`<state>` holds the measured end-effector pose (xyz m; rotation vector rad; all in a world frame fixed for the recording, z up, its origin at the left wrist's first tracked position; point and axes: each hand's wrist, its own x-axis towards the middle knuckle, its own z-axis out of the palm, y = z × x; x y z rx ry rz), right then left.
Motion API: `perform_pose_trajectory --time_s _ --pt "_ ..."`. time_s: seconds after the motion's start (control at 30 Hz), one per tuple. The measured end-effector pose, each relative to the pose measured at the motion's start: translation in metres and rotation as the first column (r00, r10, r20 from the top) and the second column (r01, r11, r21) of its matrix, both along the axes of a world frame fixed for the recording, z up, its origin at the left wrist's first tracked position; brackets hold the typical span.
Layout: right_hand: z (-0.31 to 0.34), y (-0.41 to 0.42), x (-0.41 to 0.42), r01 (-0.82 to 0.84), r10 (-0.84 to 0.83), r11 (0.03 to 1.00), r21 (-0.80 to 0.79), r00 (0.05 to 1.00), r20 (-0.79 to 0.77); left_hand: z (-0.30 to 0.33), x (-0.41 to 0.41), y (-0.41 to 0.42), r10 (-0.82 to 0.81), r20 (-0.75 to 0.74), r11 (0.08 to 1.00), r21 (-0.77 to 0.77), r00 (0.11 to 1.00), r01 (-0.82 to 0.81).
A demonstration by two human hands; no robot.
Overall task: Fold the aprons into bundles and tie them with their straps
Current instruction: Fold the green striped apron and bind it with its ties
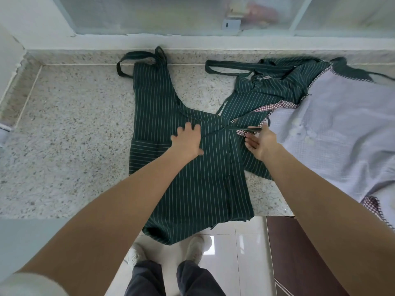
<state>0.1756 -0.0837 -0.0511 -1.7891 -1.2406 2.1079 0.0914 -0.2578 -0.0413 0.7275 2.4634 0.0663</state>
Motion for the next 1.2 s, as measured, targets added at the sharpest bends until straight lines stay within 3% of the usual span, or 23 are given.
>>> perform_pose_trajectory --time_s 0.1,0.2,0.4,0.53,0.73,0.83,0.93,1.03,1.1,1.13,1.2 --pt "-0.005 -0.004 -0.012 -0.149 0.149 0.988 -0.041 0.989 -0.001 -0.011 -0.006 -0.004 -0.04 0.077 0.989 -0.136 0.996 0.05" --pt "-0.009 -0.01 -0.023 -0.318 0.317 0.948 -0.028 0.947 -0.051 -0.017 -0.009 -0.007 -0.145 -0.007 0.97 -0.2 0.989 0.141" --pt "-0.006 -0.013 -0.037 -0.388 0.38 0.921 0.044 0.867 -0.322 -0.021 -0.017 0.002 -0.31 -0.132 0.905 -0.343 0.941 0.25" --pt "0.004 -0.011 -0.042 -0.298 0.334 0.942 0.153 0.862 -0.38 -0.02 -0.024 0.01 -0.365 -0.144 0.866 -0.416 0.92 0.279" --pt "0.014 0.029 -0.039 -0.055 0.115 0.92 0.389 0.984 -0.134 -0.018 -0.031 0.006 -0.379 -0.1 0.866 -0.388 0.92 0.315" --pt "0.016 0.046 -0.031 -0.025 0.0 0.873 0.488 0.999 0.051 -0.008 -0.046 0.015 -0.394 0.003 0.836 -0.415 0.919 0.36" --pt "0.014 0.053 -0.024 0.129 -0.194 0.89 0.438 0.975 0.106 0.001 -0.061 0.029 -0.365 0.128 0.82 -0.425 0.922 0.384" --pt "0.016 0.049 -0.024 0.325 -0.339 0.9 0.29 0.941 -0.002 -0.004 -0.063 0.034 -0.318 0.099 0.881 -0.338 0.943 0.332" --pt "0.018 0.042 -0.027 0.295 -0.292 0.933 0.206 0.955 -0.042 -0.012 -0.06 0.031 -0.232 0.06 0.952 -0.192 0.971 0.24" --pt "0.017 0.039 -0.027 0.203 -0.208 0.957 0.208 0.978 0.001 -0.016 -0.058 0.03 -0.198 0.04 0.973 -0.114 0.979 0.202" --pt "0.016 0.033 -0.023 -0.138 0.048 0.933 0.332 0.963 0.267 -0.022 -0.055 0.029 -0.178 -0.027 0.984 0.027 0.984 0.178"
